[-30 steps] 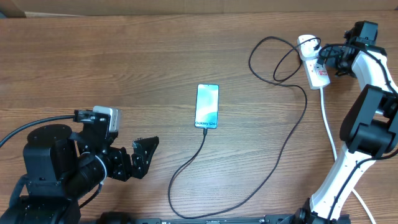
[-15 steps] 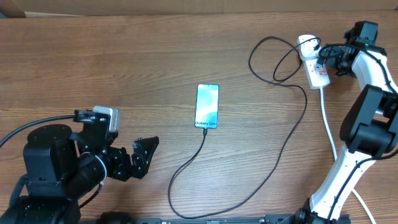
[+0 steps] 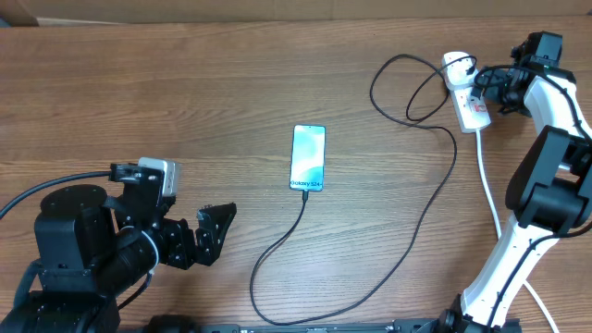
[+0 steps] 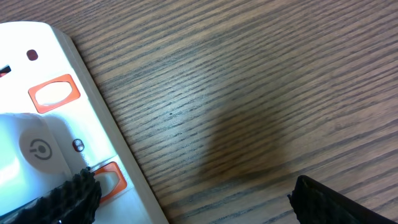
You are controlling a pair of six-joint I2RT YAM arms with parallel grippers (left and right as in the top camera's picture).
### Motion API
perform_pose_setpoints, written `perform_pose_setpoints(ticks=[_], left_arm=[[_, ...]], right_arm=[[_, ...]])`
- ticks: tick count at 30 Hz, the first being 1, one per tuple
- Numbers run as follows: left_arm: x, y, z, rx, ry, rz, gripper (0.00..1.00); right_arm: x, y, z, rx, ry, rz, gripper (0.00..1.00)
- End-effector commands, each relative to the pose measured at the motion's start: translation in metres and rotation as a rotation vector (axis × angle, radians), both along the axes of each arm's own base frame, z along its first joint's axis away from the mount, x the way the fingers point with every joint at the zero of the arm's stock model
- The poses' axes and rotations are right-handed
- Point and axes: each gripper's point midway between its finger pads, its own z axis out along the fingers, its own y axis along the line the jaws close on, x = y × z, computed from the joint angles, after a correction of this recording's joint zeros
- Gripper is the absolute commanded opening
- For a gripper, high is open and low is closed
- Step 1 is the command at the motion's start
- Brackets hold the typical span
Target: Plug charger to phone and switch on socket
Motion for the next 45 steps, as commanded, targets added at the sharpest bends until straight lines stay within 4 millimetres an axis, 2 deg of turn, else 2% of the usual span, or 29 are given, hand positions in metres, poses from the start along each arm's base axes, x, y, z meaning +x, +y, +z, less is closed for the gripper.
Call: perform_pose_setpoints(ticks=[1, 10, 14, 19, 25, 30, 32, 35, 37, 40, 42, 45], left_arm=[[-0.001, -0.002, 0.004, 0.002, -0.018, -0.019, 1.00], [-0.001, -0.002, 0.004, 0.002, -0.018, -0.019, 1.00], [-0.001, -0.002, 0.004, 0.002, -0.018, -0.019, 0.99], [-0.001, -0.002, 0.004, 0.002, -0.018, -0.019, 1.00], [-0.001, -0.002, 0.004, 0.002, -0.019, -0.019, 1.00], [-0.001, -0.002, 0.004, 0.002, -0.018, -0.019, 1.00], [-0.001, -0.002, 0.004, 0.002, -0.019, -0.019, 1.00], [-0.001, -0.002, 0.004, 0.002, -0.018, -0.019, 1.00], [-0.001, -0.002, 0.004, 0.002, -0.019, -0.019, 1.00], [-0.001, -0.002, 0.004, 0.002, -0.018, -0.019, 1.00], [-0.001, -0.002, 0.004, 0.002, -0.018, -0.019, 1.00], [-0.001, -0.002, 0.004, 0.002, -0.018, -0.019, 1.00]], right_arm=[[-0.002, 0.111, -0.045, 0.243, 0.067, 0.275, 1.00], [0.003, 0.118, -0.036, 0.280, 0.043, 0.290, 1.00], [0.006, 0.117, -0.014, 0.283, 0.029, 0.272, 1.00], [0.009, 0.113, 0.046, 0.279, -0.057, 0.218, 1.00], [-0.006, 0.099, 0.149, 0.201, -0.196, 0.137, 1.00], [-0.043, 0.090, 0.249, 0.111, -0.344, 0.057, 1.00], [-0.071, 0.088, 0.297, 0.071, -0.426, 0.011, 1.00], [-0.100, 0.093, 0.338, 0.045, -0.504, 0.011, 1.00], [-0.114, 0.096, 0.359, 0.028, -0.548, 0.021, 1.00], [-0.122, 0.098, 0.368, 0.024, -0.568, 0.022, 1.00], [-0.122, 0.098, 0.365, 0.026, -0.559, 0.022, 1.00], [-0.115, 0.097, 0.346, 0.037, -0.514, 0.019, 1.00]])
